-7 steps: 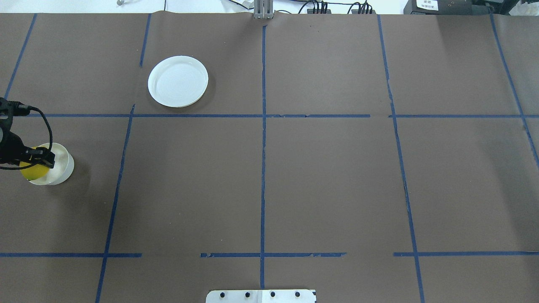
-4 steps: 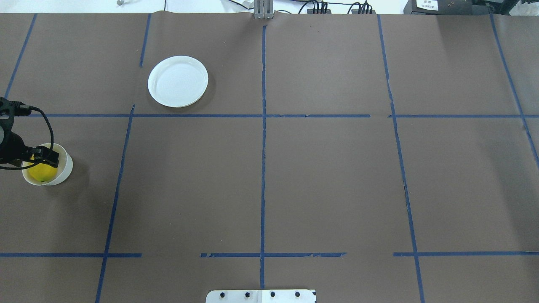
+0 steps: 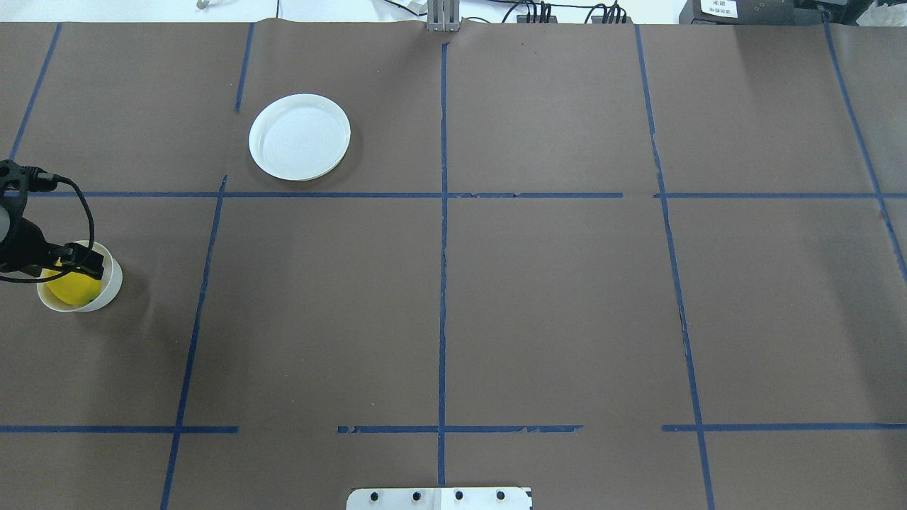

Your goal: Move lemon from plate to bowl

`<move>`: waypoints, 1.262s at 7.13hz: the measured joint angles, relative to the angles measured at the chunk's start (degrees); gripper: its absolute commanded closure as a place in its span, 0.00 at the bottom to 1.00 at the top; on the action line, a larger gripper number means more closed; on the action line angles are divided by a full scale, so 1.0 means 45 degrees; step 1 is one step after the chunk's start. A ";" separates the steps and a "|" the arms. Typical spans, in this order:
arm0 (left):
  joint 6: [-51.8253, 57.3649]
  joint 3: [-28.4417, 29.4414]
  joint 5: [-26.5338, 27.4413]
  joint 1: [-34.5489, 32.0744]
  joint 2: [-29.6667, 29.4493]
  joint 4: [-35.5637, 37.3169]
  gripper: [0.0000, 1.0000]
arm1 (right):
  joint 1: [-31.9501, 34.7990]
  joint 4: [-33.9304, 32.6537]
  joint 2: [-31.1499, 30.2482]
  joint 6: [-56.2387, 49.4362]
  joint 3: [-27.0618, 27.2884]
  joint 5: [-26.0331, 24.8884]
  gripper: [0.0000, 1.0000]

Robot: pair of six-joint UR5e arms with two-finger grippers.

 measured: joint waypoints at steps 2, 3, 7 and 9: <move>0.2420 -0.0023 -0.0669 -0.1670 -0.0593 0.1446 0.00 | 0.0000 -0.0001 0.0000 0.0000 0.0000 -0.0001 0.00; 0.3491 0.0027 -0.1188 -0.2556 -0.0658 0.1729 0.00 | 0.0000 0.0000 0.0000 0.0000 0.0000 0.0000 0.00; 0.7405 0.0698 -0.2784 -0.6279 -0.0303 0.3028 0.00 | 0.0000 0.0000 0.0000 0.0000 0.0000 0.0000 0.00; 0.7926 0.0647 -0.2871 -0.7167 0.0380 0.3194 0.00 | 0.0000 0.0000 0.0000 0.0000 0.0000 0.0000 0.00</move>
